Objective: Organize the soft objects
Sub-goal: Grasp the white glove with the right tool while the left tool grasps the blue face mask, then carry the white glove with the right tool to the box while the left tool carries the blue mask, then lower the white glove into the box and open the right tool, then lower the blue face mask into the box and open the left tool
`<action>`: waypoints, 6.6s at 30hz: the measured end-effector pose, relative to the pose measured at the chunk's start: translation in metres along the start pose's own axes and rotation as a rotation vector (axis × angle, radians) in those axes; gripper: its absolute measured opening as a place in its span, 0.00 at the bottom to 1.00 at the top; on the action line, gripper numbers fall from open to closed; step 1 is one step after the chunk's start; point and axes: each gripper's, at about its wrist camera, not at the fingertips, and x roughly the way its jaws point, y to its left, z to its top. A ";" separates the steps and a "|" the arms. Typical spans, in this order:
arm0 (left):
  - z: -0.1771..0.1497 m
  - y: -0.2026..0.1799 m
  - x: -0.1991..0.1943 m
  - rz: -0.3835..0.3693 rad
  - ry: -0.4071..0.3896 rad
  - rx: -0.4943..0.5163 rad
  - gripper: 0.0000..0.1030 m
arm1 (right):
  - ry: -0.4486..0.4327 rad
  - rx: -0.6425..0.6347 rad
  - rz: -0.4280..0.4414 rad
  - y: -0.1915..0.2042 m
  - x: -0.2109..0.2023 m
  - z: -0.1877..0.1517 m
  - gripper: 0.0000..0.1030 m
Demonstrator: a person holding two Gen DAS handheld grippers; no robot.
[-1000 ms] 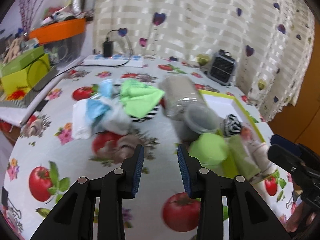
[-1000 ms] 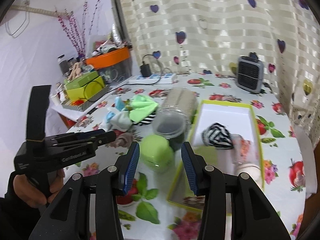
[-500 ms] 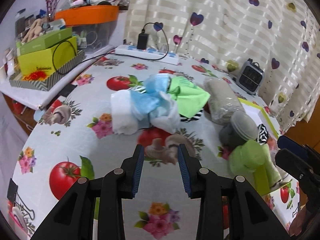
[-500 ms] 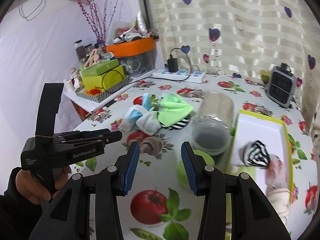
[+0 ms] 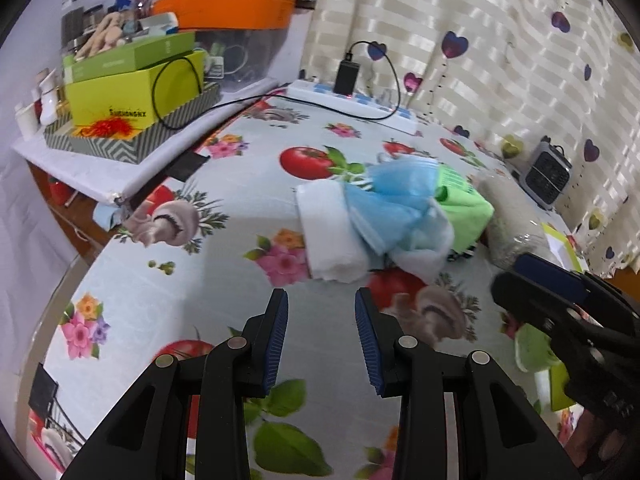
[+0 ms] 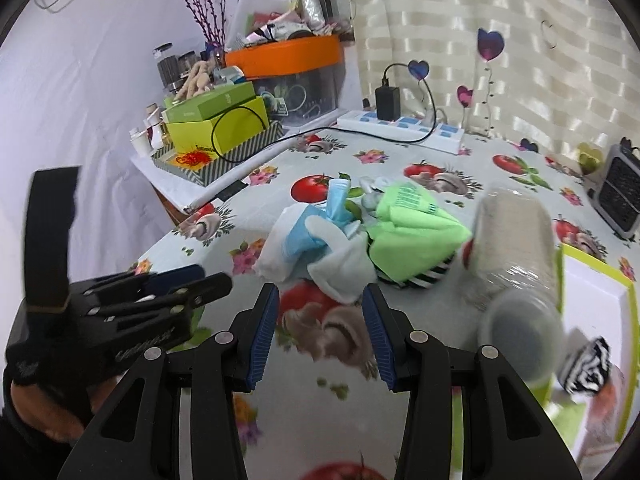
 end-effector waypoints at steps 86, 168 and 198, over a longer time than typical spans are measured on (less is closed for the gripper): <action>0.002 -0.084 -0.005 -0.140 -0.040 0.221 0.14 | -0.241 0.205 -0.062 -0.052 -0.119 -0.037 0.18; 0.004 -0.307 0.023 -0.457 0.089 0.468 0.20 | -0.154 0.445 -0.312 -0.223 -0.126 -0.087 0.35; -0.003 -0.309 0.003 -0.305 0.006 0.515 0.31 | -0.271 0.449 -0.280 -0.206 -0.172 -0.098 0.35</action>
